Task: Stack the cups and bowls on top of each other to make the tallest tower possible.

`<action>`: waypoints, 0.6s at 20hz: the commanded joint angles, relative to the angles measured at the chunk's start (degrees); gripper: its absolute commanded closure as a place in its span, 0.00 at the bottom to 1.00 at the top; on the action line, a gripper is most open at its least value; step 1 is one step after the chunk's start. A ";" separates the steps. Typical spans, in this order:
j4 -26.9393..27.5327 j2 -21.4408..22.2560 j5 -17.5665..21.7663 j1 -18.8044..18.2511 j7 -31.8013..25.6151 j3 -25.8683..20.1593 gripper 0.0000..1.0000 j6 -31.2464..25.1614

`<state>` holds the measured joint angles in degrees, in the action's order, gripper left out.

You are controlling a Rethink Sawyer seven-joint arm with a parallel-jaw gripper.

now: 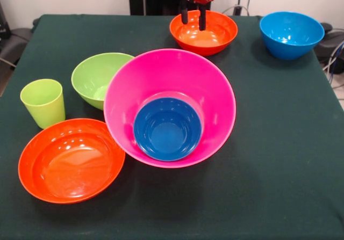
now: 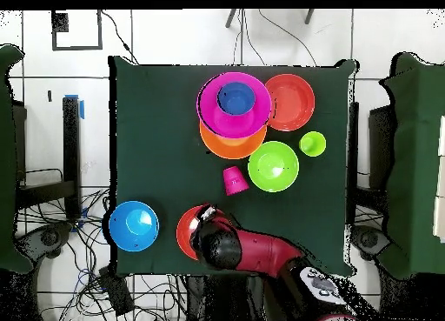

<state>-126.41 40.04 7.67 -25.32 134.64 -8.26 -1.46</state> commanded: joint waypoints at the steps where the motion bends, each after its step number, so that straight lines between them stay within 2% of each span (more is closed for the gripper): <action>1: -1.79 -4.50 -1.03 1.61 8.29 -4.51 0.00 3.58; 9: -3.38 -1.68 -2.79 2.14 9.83 -5.14 0.00 2.81; 12: -3.49 -0.29 -5.01 5.73 12.08 -2.18 0.00 3.33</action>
<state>-128.10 38.82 7.05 -23.75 134.64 -8.39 -1.20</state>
